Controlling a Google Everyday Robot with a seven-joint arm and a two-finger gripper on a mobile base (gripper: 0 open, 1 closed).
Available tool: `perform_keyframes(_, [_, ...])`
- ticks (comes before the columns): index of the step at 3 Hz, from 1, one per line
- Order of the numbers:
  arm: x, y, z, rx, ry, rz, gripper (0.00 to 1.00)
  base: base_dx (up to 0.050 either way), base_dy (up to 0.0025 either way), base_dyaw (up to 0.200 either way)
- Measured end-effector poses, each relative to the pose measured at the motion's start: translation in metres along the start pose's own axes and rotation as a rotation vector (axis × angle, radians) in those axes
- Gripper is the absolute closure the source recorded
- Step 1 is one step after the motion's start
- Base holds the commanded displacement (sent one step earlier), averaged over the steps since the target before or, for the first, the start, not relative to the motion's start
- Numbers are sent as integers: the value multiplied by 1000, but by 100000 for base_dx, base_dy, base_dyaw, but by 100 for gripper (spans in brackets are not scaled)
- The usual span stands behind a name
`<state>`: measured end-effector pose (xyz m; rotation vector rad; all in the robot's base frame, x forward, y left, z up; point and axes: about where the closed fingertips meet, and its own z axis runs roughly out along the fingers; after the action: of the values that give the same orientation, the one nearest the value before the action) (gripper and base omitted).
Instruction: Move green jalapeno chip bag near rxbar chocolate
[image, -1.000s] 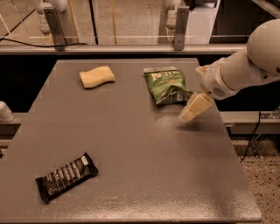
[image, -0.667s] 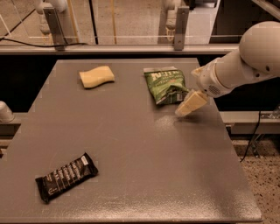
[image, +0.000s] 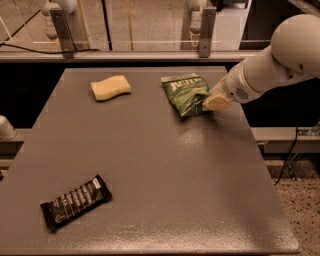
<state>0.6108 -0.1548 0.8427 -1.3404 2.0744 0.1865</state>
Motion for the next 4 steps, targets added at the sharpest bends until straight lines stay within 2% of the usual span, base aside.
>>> perform_keyframes(1, [-13, 7, -13, -29, -35, 2, 85, 0, 0, 0])
perform_keyframes(2, [-32, 39, -36, -104, -100, -30, 100, 0, 0, 0])
perform_keyframes(4, [-72, 128, -85, -387, -335, -117, 100, 0, 0, 0])
